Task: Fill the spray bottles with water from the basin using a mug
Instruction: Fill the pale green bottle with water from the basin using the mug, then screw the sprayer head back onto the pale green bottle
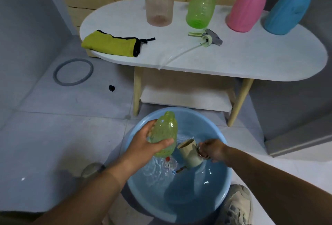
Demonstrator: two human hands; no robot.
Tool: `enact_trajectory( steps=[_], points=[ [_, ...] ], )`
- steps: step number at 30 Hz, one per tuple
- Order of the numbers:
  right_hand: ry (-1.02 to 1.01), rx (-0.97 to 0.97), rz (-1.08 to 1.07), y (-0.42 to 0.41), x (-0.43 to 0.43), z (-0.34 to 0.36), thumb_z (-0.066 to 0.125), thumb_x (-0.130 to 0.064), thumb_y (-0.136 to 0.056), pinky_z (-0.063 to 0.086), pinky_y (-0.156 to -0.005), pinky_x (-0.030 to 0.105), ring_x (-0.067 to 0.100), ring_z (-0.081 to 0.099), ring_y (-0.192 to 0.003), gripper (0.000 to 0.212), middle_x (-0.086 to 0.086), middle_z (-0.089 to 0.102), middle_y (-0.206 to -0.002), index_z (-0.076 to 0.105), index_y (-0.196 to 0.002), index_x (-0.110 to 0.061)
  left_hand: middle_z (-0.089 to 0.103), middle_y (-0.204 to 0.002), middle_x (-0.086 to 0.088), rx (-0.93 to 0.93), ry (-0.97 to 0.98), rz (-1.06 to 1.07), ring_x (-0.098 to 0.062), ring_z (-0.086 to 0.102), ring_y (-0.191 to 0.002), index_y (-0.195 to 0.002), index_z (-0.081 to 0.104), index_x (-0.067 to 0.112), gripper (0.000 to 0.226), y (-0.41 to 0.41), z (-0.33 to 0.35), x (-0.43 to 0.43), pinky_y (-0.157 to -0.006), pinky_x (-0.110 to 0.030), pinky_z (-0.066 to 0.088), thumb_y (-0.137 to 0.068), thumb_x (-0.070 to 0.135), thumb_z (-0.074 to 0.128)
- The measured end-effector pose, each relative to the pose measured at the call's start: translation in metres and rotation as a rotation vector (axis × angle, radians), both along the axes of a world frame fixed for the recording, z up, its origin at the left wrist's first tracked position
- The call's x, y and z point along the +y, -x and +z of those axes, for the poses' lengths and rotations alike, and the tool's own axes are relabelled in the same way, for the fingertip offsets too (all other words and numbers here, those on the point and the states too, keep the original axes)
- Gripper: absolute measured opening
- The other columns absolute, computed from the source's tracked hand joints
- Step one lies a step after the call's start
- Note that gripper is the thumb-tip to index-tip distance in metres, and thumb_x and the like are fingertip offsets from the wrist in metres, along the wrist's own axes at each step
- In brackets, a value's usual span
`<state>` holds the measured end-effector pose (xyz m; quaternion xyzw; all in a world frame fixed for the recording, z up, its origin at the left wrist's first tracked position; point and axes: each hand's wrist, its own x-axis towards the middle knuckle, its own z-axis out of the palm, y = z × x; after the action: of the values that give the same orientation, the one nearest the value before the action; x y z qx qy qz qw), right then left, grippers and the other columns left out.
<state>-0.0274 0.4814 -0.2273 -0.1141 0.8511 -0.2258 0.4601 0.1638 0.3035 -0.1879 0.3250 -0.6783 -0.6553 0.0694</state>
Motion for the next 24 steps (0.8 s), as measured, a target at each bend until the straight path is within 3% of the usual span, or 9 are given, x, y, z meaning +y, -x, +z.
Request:
enact_trajectory(
  steps=[2,4,6,10,15,20,24],
  points=[
    [-0.053,0.060,0.044,-0.002,-0.003,-0.008,0.050,-0.026,-0.103,0.042,-0.062,0.022,0.017,0.051,-0.070,0.015,0.010,0.057,-0.097,0.057,-0.097,-0.014,0.070,-0.127,0.009,-0.001,-0.002,0.001,-0.010,0.065,-0.120,-0.134,0.061,0.032,0.076,0.002,0.004,0.002,-0.108,-0.043,0.051,-0.064,0.045,0.089],
    [-0.143,0.252,0.211,0.000,-0.005,-0.008,0.050,-0.035,-0.101,0.044,-0.078,0.026,0.024,0.059,-0.089,0.019,0.010,0.065,-0.104,0.059,-0.097,-0.019,0.069,-0.128,0.010,0.006,0.013,0.002,-0.009,0.063,-0.122,-0.134,0.060,0.033,0.076,0.004,0.009,0.002,-0.108,-0.042,0.051,-0.064,0.046,0.088],
    [-0.123,0.374,0.256,0.005,-0.011,0.004,0.050,-0.037,-0.099,0.045,-0.082,0.027,0.027,0.063,-0.100,0.023,0.009,0.069,-0.105,0.065,-0.098,-0.020,0.070,-0.125,0.011,0.031,0.019,0.008,-0.007,0.065,-0.119,-0.130,0.063,0.034,0.076,0.006,0.015,0.002,-0.106,-0.040,0.052,-0.061,0.052,0.087],
    [0.214,0.330,0.058,0.023,-0.036,0.051,0.057,-0.027,-0.096,0.051,-0.070,0.039,0.023,0.058,-0.074,0.030,0.017,0.066,-0.081,0.067,-0.087,0.000,0.074,-0.118,0.012,0.090,0.013,-0.005,-0.006,0.069,-0.112,-0.125,0.066,0.036,0.072,0.011,0.030,0.000,-0.097,-0.033,0.057,-0.059,0.056,0.087],
    [0.420,0.075,0.024,0.033,-0.050,0.134,0.060,-0.033,-0.098,0.055,-0.057,0.028,0.016,0.065,-0.062,0.027,0.004,0.073,-0.079,0.069,-0.085,-0.011,0.074,-0.119,0.014,0.170,0.031,-0.042,-0.004,0.068,-0.112,-0.125,0.066,0.042,0.065,0.018,0.061,-0.007,-0.089,-0.024,0.057,-0.065,0.055,0.087],
    [0.604,0.240,-0.104,0.061,-0.060,0.211,0.062,-0.027,-0.097,0.056,-0.058,0.033,0.023,0.063,-0.063,0.031,0.016,0.072,-0.080,0.068,-0.086,0.001,0.076,-0.116,0.003,0.265,-0.021,-0.064,-0.019,0.073,-0.108,-0.115,0.070,0.039,0.053,0.030,0.109,-0.013,-0.096,-0.052,0.058,-0.067,0.046,0.089],
    [0.640,0.390,-0.207,0.084,-0.087,0.236,0.064,-0.022,-0.095,0.057,-0.062,0.037,0.026,0.060,-0.063,0.021,0.019,0.069,-0.081,0.064,-0.086,-0.003,0.077,-0.117,0.000,0.342,-0.005,-0.089,-0.022,0.073,-0.110,-0.115,0.071,0.038,0.053,0.043,0.151,-0.023,-0.100,-0.052,0.055,-0.066,0.042,0.089]
  ],
)
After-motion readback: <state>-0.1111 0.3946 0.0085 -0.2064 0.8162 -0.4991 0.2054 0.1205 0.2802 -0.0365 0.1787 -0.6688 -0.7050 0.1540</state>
